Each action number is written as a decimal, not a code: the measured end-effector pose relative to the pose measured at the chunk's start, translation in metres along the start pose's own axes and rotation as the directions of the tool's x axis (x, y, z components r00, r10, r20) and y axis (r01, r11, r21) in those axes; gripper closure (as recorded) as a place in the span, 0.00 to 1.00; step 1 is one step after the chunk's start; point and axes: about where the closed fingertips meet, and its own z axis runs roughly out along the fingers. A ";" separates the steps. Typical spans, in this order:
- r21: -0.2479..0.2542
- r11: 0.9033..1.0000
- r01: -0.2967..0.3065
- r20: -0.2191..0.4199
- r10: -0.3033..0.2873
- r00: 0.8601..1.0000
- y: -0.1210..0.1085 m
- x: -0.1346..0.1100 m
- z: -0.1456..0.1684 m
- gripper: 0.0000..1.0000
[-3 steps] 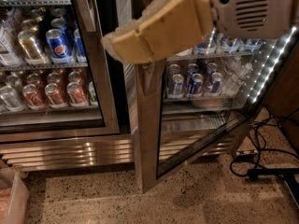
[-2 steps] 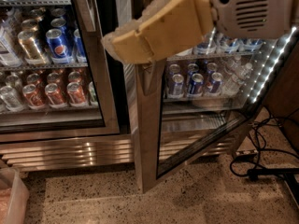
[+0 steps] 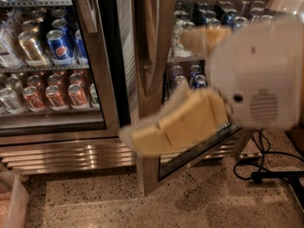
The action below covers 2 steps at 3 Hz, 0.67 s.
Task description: Open right fridge door
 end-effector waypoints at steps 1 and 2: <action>0.016 0.977 -0.211 -0.176 0.211 0.962 0.047 0.106 -0.050 0.00; -0.045 0.951 -0.307 -0.245 0.287 0.926 0.081 0.150 -0.055 0.00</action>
Offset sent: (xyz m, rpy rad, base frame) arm -0.0565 -0.0484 -0.0663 -0.0493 0.2014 -0.0772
